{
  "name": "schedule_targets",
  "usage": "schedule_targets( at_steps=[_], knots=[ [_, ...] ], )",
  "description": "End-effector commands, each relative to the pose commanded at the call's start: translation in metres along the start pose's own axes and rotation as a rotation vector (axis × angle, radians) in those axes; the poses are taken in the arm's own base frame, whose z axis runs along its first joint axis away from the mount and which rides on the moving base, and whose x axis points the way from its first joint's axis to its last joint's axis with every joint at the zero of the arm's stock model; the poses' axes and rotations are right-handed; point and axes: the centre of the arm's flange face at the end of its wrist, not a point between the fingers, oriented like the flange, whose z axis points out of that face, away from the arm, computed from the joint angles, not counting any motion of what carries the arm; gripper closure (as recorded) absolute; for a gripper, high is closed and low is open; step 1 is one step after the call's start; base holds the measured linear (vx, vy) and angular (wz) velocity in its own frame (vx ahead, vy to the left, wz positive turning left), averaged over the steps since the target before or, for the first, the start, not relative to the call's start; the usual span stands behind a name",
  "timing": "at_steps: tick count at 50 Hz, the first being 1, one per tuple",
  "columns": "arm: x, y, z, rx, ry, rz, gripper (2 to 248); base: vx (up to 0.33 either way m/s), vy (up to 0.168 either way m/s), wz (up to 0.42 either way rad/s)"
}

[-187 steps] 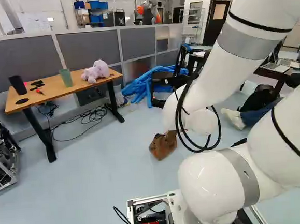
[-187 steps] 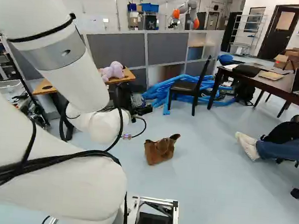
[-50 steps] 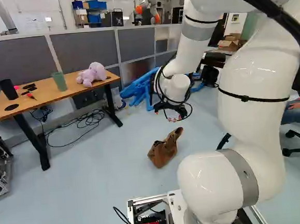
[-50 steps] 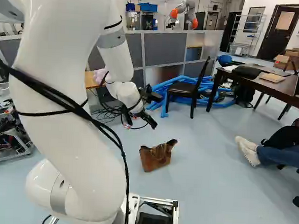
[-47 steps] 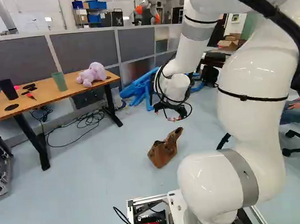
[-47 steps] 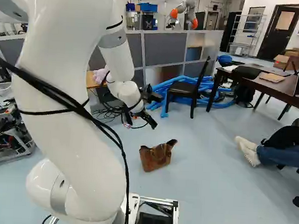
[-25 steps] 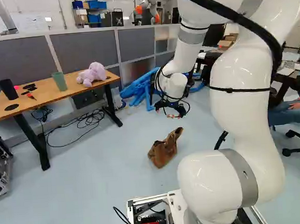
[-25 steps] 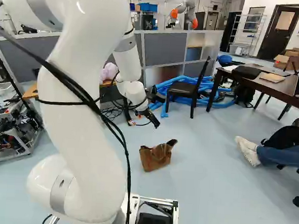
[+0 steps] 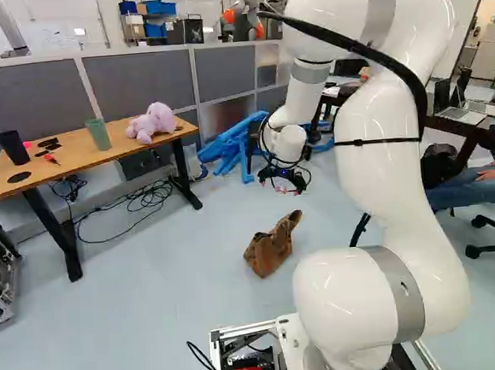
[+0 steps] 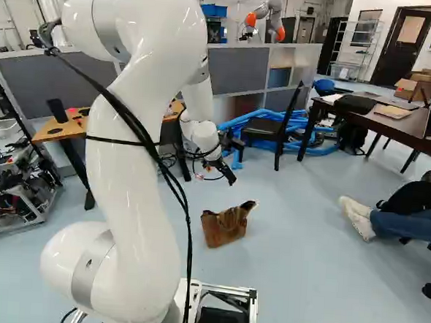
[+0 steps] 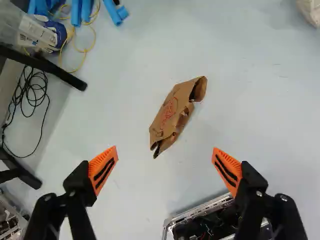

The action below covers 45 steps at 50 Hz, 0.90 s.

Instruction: Pick up the bag on the ground and place it on the table

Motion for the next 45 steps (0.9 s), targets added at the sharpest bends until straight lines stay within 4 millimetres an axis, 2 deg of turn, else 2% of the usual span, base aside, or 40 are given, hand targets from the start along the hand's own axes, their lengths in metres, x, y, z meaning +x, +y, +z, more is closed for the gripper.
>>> schedule_targets(
  at_steps=[22, 45],
  knots=[
    [0.01, 0.011, 0.036, -0.023, -0.025, 0.026, 3, 0.0, 0.0, 0.0],
    [0.008, 0.015, 0.07, -0.04, -0.057, 0.031, 3, 0.0, 0.0, 0.0]
  ],
)
